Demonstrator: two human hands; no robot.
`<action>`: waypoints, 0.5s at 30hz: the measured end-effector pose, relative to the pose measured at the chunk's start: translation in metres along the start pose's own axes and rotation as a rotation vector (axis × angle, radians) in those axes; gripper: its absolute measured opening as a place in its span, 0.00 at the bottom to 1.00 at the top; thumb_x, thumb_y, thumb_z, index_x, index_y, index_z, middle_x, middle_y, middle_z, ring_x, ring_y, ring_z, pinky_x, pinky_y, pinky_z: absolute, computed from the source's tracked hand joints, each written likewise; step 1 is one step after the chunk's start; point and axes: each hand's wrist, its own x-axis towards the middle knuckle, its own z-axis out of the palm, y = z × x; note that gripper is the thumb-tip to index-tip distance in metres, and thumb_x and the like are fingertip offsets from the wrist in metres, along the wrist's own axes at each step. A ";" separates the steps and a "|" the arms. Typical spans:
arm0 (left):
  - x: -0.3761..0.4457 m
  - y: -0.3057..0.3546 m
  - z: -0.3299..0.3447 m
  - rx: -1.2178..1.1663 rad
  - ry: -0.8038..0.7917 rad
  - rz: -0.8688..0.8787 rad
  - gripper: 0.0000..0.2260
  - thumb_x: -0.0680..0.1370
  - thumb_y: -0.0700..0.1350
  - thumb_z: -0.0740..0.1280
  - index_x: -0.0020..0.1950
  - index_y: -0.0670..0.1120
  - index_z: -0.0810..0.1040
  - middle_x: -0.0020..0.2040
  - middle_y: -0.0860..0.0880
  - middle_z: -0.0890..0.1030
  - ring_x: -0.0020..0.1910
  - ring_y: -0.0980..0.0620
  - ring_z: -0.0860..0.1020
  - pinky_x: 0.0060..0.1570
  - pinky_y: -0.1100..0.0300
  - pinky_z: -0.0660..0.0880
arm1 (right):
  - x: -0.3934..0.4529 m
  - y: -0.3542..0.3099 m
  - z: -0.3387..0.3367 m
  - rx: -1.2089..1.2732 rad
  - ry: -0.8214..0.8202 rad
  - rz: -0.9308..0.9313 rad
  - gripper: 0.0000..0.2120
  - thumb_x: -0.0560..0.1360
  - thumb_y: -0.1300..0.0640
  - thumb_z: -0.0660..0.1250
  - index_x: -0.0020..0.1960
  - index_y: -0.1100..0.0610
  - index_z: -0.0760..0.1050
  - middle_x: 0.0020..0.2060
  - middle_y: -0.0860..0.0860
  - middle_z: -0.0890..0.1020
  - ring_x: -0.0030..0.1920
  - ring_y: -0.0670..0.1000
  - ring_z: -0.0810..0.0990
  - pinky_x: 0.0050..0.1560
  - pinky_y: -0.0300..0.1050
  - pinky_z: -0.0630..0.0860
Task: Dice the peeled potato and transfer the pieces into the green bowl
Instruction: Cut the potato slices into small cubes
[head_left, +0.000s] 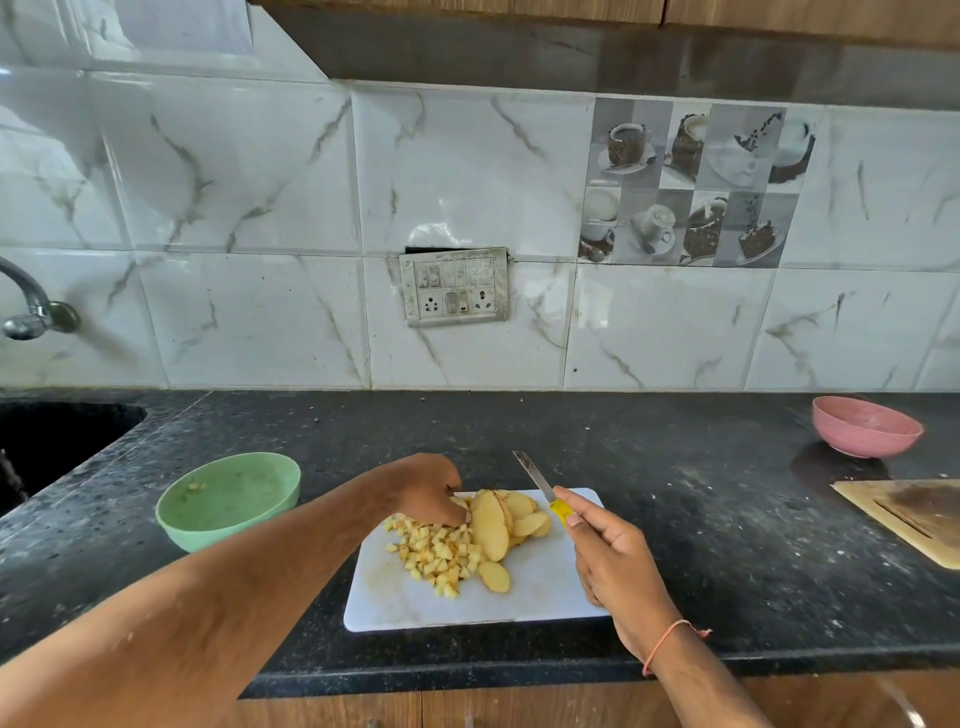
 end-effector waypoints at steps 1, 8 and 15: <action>0.001 0.000 0.001 0.005 0.002 -0.011 0.23 0.80 0.56 0.69 0.70 0.44 0.79 0.63 0.47 0.83 0.60 0.47 0.81 0.62 0.49 0.80 | 0.000 0.000 0.000 0.002 0.000 -0.001 0.17 0.86 0.57 0.61 0.69 0.41 0.78 0.28 0.51 0.59 0.27 0.48 0.57 0.25 0.41 0.57; 0.008 -0.006 0.009 -0.550 0.110 -0.079 0.10 0.86 0.47 0.60 0.49 0.47 0.78 0.48 0.47 0.81 0.53 0.47 0.84 0.52 0.53 0.78 | 0.000 0.001 0.000 0.018 0.005 -0.002 0.17 0.86 0.58 0.61 0.68 0.42 0.79 0.28 0.51 0.59 0.27 0.49 0.56 0.25 0.40 0.57; -0.011 -0.016 0.017 -1.602 0.153 0.044 0.15 0.89 0.45 0.56 0.71 0.42 0.77 0.61 0.40 0.85 0.61 0.41 0.85 0.65 0.49 0.78 | 0.000 0.002 -0.001 0.015 0.017 -0.017 0.17 0.86 0.57 0.61 0.68 0.41 0.80 0.27 0.51 0.60 0.27 0.49 0.56 0.26 0.41 0.57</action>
